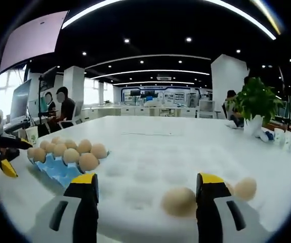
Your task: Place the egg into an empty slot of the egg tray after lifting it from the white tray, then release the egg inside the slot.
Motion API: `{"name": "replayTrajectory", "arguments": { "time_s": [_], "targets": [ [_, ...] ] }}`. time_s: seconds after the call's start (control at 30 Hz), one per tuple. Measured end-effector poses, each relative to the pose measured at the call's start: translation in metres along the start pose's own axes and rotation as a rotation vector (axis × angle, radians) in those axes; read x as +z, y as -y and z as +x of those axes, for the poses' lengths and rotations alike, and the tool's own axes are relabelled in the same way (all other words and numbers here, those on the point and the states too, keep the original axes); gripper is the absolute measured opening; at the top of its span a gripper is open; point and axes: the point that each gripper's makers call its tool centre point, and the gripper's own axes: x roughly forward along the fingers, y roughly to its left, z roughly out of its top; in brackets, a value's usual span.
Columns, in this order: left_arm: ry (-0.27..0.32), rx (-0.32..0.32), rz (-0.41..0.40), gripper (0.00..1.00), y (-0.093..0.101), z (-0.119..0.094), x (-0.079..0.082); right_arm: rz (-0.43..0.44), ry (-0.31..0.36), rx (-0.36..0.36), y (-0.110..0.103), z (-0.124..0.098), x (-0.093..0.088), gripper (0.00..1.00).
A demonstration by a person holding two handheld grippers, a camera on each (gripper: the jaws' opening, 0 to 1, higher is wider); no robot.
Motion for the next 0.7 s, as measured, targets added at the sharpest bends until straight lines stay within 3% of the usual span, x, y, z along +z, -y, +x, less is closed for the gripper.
{"name": "replayTrajectory", "arguments": {
  "time_s": [0.2,0.4,0.7],
  "targets": [
    [-0.005,0.001,0.009,1.00,0.000,0.000,-0.001,0.004,-0.006,-0.024,0.009,0.000,-0.008,0.69],
    [-0.011,0.002,0.012,1.00,0.000,-0.001,-0.003,0.021,0.039,-0.076,0.018,-0.001,-0.007,0.56],
    [-0.010,0.012,0.012,1.00,-0.003,-0.003,-0.003,-0.042,0.016,-0.162,0.030,-0.002,-0.013,0.37]
  ]
}}
